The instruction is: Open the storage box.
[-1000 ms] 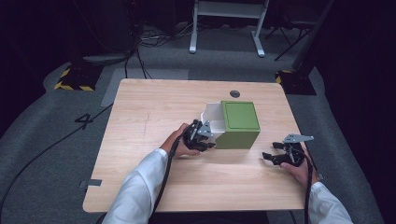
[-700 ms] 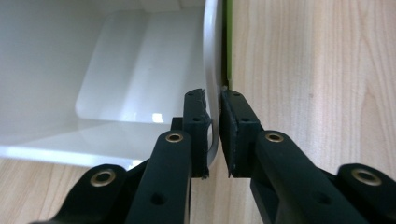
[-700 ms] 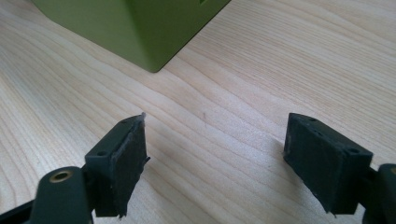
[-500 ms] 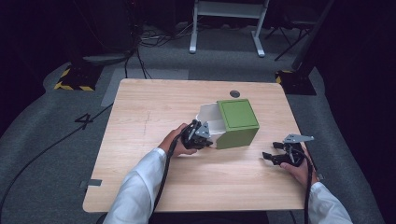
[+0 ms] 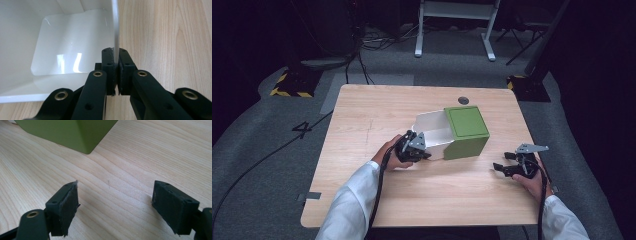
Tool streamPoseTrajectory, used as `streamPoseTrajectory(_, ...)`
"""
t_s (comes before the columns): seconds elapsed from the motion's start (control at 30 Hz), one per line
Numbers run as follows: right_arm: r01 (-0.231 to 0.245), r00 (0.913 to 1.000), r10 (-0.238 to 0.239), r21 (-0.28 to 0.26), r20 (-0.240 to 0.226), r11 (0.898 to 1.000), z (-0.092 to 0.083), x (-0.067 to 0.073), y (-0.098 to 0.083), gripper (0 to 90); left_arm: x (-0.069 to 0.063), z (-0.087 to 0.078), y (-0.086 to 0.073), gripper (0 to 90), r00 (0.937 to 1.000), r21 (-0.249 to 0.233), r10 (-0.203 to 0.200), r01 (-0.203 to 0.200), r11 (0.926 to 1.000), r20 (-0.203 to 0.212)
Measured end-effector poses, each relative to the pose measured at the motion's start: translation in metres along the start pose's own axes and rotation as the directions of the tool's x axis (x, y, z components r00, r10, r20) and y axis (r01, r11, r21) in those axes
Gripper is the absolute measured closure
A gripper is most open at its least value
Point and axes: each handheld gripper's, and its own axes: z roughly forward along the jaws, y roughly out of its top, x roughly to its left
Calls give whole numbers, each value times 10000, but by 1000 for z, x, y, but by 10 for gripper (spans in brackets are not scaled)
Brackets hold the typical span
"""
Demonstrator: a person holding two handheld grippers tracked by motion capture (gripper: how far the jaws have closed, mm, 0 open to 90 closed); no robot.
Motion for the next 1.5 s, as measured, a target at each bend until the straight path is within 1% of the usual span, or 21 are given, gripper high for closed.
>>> streamPoseTrajectory(0.5,-2,10000,2,-20,-16,10000,0,-1,0,215,-3,-15,-13,845,9993,-167,-308,305,9994,-205)
streamPoseTrajectory(0.6,-1,10000,1,-12,-14,10000,0,0,0,215,-3,-22,-12,739,9970,-614,-626,598,9963,-450)
streamPoseTrajectory(0.63,1,10000,-1,-21,-17,10000,0,-1,0,215,-4,-26,-11,639,9965,-656,-588,549,9963,-593)
streamPoseTrajectory(0.67,1,10000,-1,-21,-17,10000,0,-1,0,215,-5,-29,-10,639,9955,-689,-653,606,9958,-680)
streamPoseTrajectory(0.7,-3,10000,3,-14,-15,10000,0,0,0,215,-6,-32,-10,564,9949,-747,-693,638,9952,-730)
streamPoseTrajectory(0.73,-3,10000,3,-14,-15,10000,0,0,0,215,-8,-36,-9,564,9939,-760,-757,696,9947,-799)
streamPoseTrajectory(0.83,-12,10000,12,-35,-26,10000,0,-1,0,215,-12,-46,-9,399,9872,-936,-998,885,9917,-1245)
streamPoseTrajectory(0.87,-12,10000,12,-35,-26,10000,0,-1,0,215,-13,-50,-8,399,9837,-1017,-1058,915,9906,-1456)
streamPoseTrajectory(0.9,-12,10000,12,-29,-14,10000,0,-1,0,215,-17,-58,-7,309,9754,-1155,-1228,1027,9880,-1830)
streamPoseTrajectory(0.93,-12,10000,12,-29,-14,10000,0,-1,0,215,-17,-58,-7,306,9754,-1155,-1228,1027,9880,-1830)
streamPoseTrajectory(1.03,-3,10000,3,-25,-15,10000,0,-1,0,215,-19,-73,-8,263,9661,-1456,-1396,1093,9833,-2174)
streamPoseTrajectory(1.13,-8,10000,8,-20,-13,10000,0,-1,0,215,-19,-86,-10,238,9538,-1681,-1645,1244,9779,-2513)
streamPoseTrajectory(1.17,-1,10000,1,-19,-7,10000,0,0,0,215,-19,-94,-13,232,9441,-1743,-1752,1296,9761,-2791)
streamPoseTrajectory(1.2,-1,10000,1,-19,-7,10000,0,0,0,215,-19,-94,-13,229,9441,-1743,-1752,1296,9761,-2791)
streamPoseTrajectory(1.23,-2,10000,2,-21,-6,10000,0,0,0,215,-19,-99,-14,229,9388,-1736,-1830,1361,9754,-2919)
streamPoseTrajectory(1.27,7,10000,-7,-17,7,10000,0,0,0,215,-19,-102,-16,225,9364,-1752,-1888,1412,9744,-2959)
streamPoseTrajectory(1.3,11,10000,-11,-16,13,10000,0,0,0,215,-20,-105,-17,216,9313,-1740,-1965,1481,9735,-3067)
streamPoseTrajectory(1.33,18,10000,-18,-19,23,10000,0,0,0,215,-21,-111,-21,211,9227,-1747,-2119,1621,9712,-3220)
streamPoseTrajectory(1.37,45,10000,-45,-17,29,10000,0,0,0,215,-21,-111,-21,203,9227,-1747,-2119,1621,9712,-3220)
streamPoseTrajectory(1.47,67,10000,-67,-10,57,10000,0,0,0,215,-22,-119,-29,197,9108,-1746,-2361,1857,9670,-3386)
streamPoseTrajectory(1.5,93,9999,-92,-15,91,10000,0,1,0,215,-23,-122,-36,184,9032,-1634,-2476,2013,9658,-3505)
